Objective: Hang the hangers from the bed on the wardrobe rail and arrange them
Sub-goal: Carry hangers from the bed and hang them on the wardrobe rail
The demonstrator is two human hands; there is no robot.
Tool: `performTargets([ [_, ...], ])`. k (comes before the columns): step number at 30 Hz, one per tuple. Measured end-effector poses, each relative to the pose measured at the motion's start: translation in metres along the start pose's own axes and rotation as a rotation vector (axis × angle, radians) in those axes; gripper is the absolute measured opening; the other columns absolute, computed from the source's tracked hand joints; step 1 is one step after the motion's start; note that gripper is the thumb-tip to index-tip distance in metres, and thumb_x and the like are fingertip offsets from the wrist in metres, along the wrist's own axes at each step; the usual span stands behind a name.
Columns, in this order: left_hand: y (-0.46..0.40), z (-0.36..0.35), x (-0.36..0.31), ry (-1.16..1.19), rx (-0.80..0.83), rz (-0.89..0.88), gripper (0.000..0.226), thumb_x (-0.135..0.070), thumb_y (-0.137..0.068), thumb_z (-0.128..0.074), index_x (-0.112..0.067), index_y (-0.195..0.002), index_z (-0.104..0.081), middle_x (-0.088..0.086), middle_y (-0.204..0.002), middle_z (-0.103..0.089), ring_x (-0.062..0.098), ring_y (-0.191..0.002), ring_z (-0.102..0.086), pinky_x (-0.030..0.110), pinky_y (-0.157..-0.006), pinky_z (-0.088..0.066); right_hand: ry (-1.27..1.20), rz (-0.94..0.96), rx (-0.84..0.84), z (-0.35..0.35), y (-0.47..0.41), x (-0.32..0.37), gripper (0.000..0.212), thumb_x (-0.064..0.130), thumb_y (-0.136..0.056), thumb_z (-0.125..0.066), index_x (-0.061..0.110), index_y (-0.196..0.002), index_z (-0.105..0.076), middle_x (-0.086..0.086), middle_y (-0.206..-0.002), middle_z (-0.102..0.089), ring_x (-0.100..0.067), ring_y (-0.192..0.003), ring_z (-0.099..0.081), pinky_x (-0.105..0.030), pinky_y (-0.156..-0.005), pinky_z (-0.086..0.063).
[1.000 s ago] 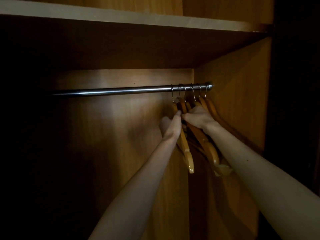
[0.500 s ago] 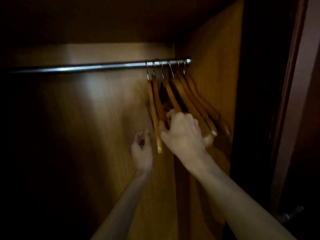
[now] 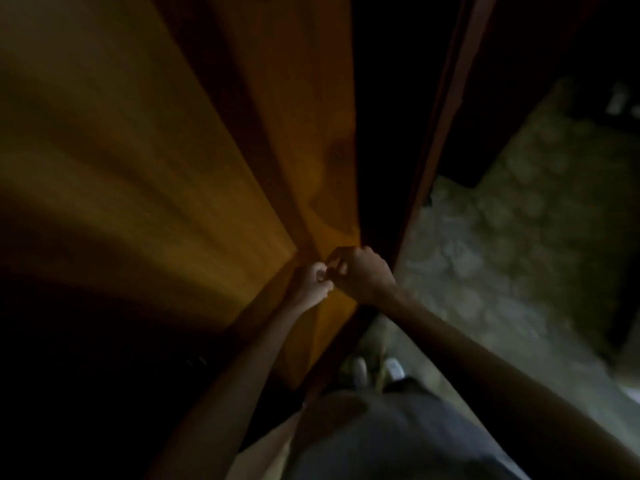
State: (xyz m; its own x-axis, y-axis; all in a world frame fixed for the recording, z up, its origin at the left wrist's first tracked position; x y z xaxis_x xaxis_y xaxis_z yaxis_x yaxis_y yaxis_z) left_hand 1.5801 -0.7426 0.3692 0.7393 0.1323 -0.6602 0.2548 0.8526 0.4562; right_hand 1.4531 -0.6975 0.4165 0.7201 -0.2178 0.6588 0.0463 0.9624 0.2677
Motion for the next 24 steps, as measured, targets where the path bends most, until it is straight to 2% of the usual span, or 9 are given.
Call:
performTargets([
  [2, -0.020, -0.036, 0.029, -0.127, 0.181, 0.053, 0.023, -0.011, -0.099, -0.055, 0.003, -0.111, -0.069, 0.021, -0.105, -0.072, 0.021, -0.081, -0.059, 0.038, -0.077, -0.052, -0.044, -0.167, 0.067, -0.031, 0.007, -0.051, 0.022, 0.037, -0.091, -0.065, 0.024, -0.107, -0.073, 0.004, -0.101, -0.074, -0.016, -0.094, -0.070, -0.034, -0.079, -0.057],
  [6, -0.031, -0.118, 0.080, -0.334, 0.484, 0.061, 0.019, -0.017, -0.098, -0.058, -0.006, -0.101, -0.074, 0.004, -0.077, -0.073, 0.013, -0.061, -0.064, 0.023, -0.054, -0.050, -0.162, -0.511, 0.095, -0.093, 0.046, -0.147, 0.019, 0.027, -0.089, -0.059, 0.023, -0.100, -0.073, 0.002, -0.101, -0.072, -0.018, -0.096, -0.069, -0.034, -0.081, -0.057],
  [9, -0.020, -0.159, 0.107, -0.515, 0.693, 0.060, 0.019, -0.016, -0.097, -0.058, -0.006, -0.093, -0.074, 0.006, -0.074, -0.073, 0.013, -0.058, -0.063, 0.022, -0.051, -0.049, -0.281, -0.780, 0.077, -0.136, 0.099, -0.203, 0.021, 0.028, -0.088, -0.059, 0.016, -0.096, -0.073, -0.006, -0.097, -0.072, -0.024, -0.088, -0.068, -0.034, -0.073, -0.056],
  [11, -0.010, -0.182, 0.120, -0.644, 0.814, 0.056, 0.020, -0.016, -0.097, -0.058, -0.008, -0.088, -0.074, 0.004, -0.073, -0.072, 0.015, -0.059, -0.064, 0.025, -0.054, -0.052, -0.367, -0.964, 0.029, -0.167, 0.145, -0.234, 0.029, 0.032, -0.088, -0.059, 0.011, -0.104, -0.072, -0.011, -0.097, -0.070, -0.028, -0.086, -0.066, -0.031, -0.066, -0.051],
  [14, 0.003, -0.223, 0.120, -0.783, 0.911, 0.032, 0.025, -0.017, -0.095, -0.058, -0.004, -0.085, -0.076, 0.006, -0.075, -0.075, 0.017, -0.055, -0.065, 0.024, -0.052, -0.055, -0.512, -1.209, -0.048, -0.211, 0.218, -0.258, 0.029, 0.027, -0.087, -0.059, 0.008, -0.105, -0.071, -0.013, -0.088, -0.064, -0.031, -0.082, -0.065, -0.026, -0.058, -0.040],
  [17, 0.029, -0.279, 0.090, -0.864, 0.995, -0.092, 0.022, -0.017, -0.092, -0.061, -0.008, -0.080, -0.076, 0.005, -0.069, -0.073, 0.014, -0.048, -0.061, 0.018, -0.045, -0.049, -0.691, -1.398, -0.132, -0.244, 0.284, -0.263, 0.026, 0.026, -0.083, -0.056, 0.010, -0.092, -0.074, -0.013, -0.089, -0.071, -0.031, -0.081, -0.066, -0.031, -0.064, -0.048],
  [20, 0.065, -0.342, 0.058, -0.951, 1.134, -0.202, 0.023, -0.014, -0.093, -0.059, -0.015, -0.073, -0.069, 0.003, -0.063, -0.070, 0.016, -0.049, -0.059, 0.024, -0.052, -0.050, -0.875, -1.536, -0.241, -0.275, 0.340, -0.256, 0.022, 0.018, -0.080, -0.056, 0.005, -0.080, -0.074, -0.015, -0.083, -0.073, -0.032, -0.075, -0.068, -0.037, -0.067, -0.056],
  [22, 0.088, -0.383, 0.041, -1.001, 1.197, -0.258, 0.022, -0.012, -0.094, -0.059, -0.014, -0.074, -0.067, 0.004, -0.062, -0.068, 0.017, -0.049, -0.058, 0.027, -0.054, -0.051, -0.981, -1.622, -0.349, -0.298, 0.373, -0.249, 0.024, 0.017, -0.080, -0.057, 0.001, -0.078, -0.073, -0.018, -0.079, -0.074, -0.034, -0.077, -0.070, -0.039, -0.067, -0.058],
  [24, 0.108, -0.419, 0.024, -1.067, 1.219, -0.335, 0.022, -0.011, -0.095, -0.059, -0.012, -0.076, -0.067, 0.004, -0.063, -0.067, 0.015, -0.050, -0.057, 0.023, -0.049, -0.049, -1.091, -1.688, -0.471, -0.319, 0.398, -0.241, 0.024, 0.018, -0.082, -0.059, -0.001, -0.083, -0.075, -0.018, -0.080, -0.075, -0.031, -0.082, -0.072, -0.041, -0.072, -0.059],
])
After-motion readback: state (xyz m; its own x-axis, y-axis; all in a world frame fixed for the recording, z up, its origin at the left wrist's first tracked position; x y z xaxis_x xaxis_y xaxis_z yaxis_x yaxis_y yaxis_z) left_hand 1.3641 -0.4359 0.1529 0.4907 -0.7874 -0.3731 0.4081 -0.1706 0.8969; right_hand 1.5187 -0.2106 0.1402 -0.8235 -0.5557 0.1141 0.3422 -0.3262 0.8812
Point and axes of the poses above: each hand's wrist, its own y-axis away from the middle knuckle, its own z-axis out of the back of the hand, x = y × z, the point moved 2 cm from there along -y, towards the middle knuckle
